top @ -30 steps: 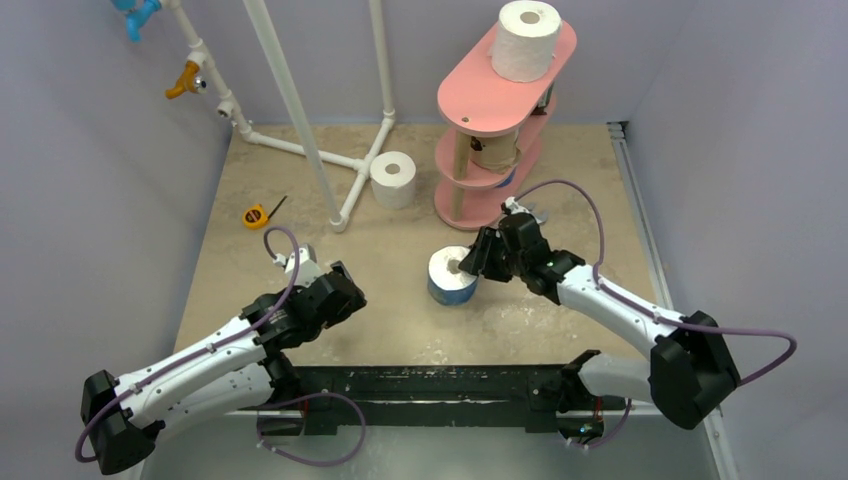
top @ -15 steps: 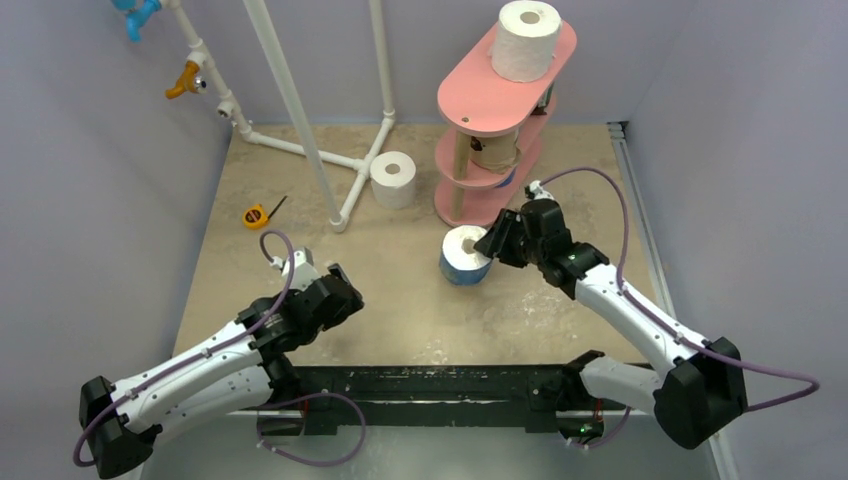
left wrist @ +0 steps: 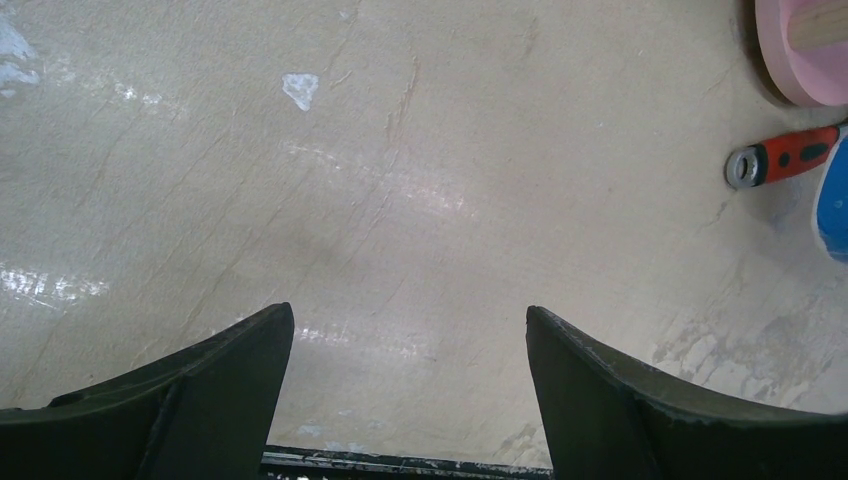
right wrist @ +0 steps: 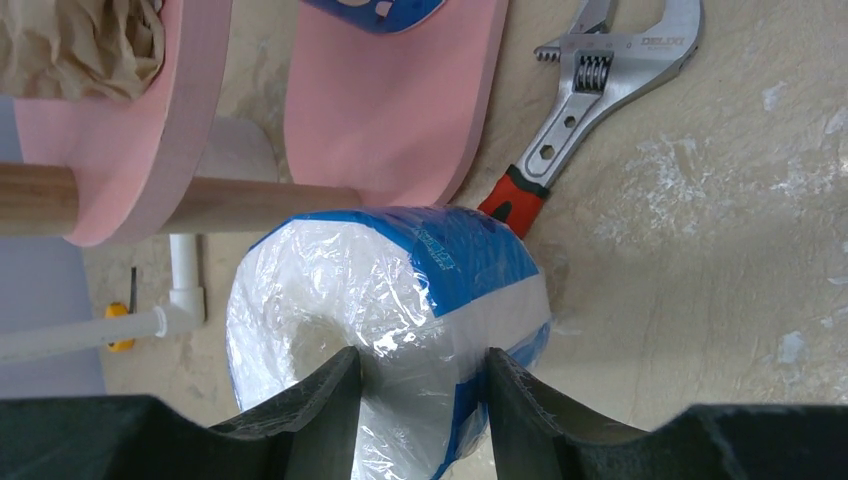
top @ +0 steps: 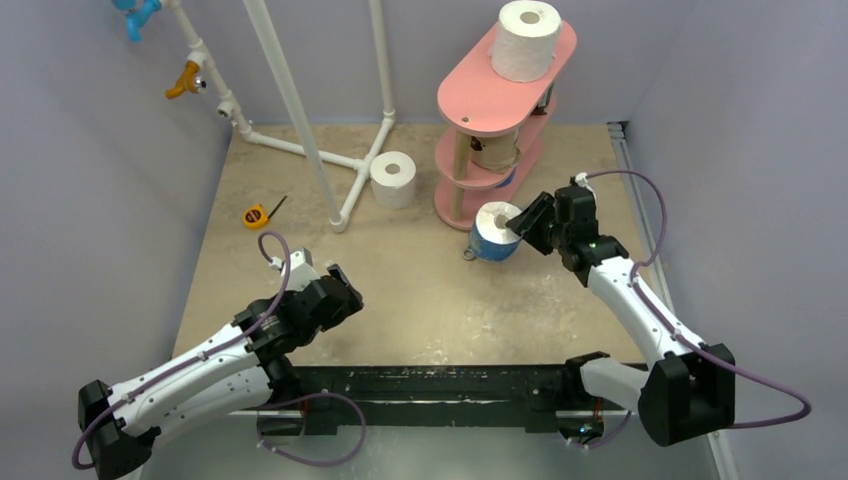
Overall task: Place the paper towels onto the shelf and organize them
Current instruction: Pick up the paper towel from the center of the board, then place the paper towel on the shelf.
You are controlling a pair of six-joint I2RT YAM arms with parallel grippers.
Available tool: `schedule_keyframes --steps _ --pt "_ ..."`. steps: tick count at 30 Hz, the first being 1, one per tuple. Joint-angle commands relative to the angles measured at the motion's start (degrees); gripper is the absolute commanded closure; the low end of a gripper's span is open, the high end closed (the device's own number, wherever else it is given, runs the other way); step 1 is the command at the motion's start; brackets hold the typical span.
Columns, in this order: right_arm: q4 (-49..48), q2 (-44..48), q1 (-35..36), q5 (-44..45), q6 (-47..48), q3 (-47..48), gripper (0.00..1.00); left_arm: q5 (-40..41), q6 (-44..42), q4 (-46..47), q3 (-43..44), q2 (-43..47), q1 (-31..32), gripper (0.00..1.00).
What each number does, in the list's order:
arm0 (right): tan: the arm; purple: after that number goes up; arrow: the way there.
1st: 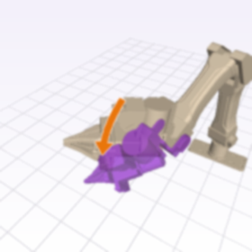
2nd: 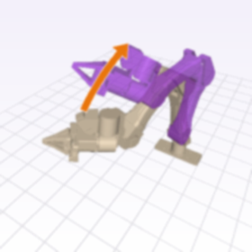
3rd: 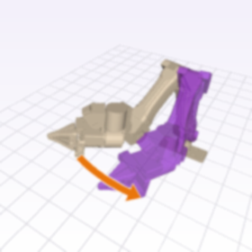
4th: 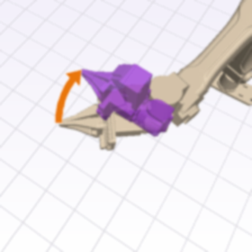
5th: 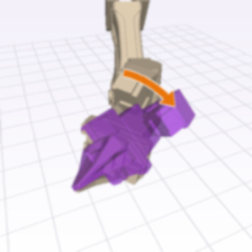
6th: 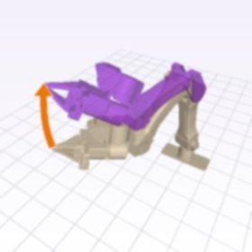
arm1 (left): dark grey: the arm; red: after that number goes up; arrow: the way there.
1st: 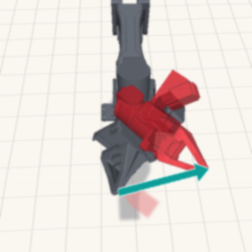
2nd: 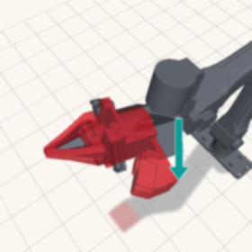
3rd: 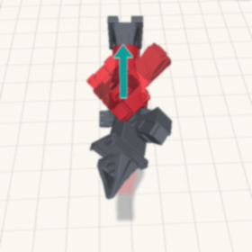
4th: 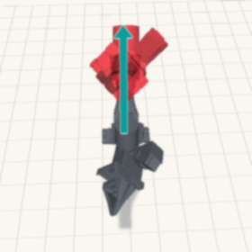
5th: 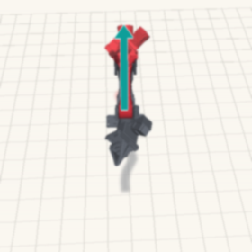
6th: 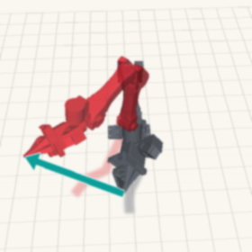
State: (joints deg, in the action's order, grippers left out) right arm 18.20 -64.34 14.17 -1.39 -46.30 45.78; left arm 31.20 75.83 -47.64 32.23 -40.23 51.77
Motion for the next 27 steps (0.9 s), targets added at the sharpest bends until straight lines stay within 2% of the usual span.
schedule_keyframes --steps 1,19,27 --pt "-7.2 -0.9 -1.1 3.0 -6.8 4.3 0.75 -0.5 -1.3 0.3 -0.3 1.3 -0.2 0.15" --pt "-11.2 -11.6 -2.9 9.2 -14.6 10.8 0.75 -1.8 -0.7 0.7 -2.0 3.1 -0.2 0.15" --pt "-16.1 -15.8 -3.0 8.6 -18.3 10.6 0.74 -2.3 -0.5 0.9 -2.2 2.7 -0.2 0.15"
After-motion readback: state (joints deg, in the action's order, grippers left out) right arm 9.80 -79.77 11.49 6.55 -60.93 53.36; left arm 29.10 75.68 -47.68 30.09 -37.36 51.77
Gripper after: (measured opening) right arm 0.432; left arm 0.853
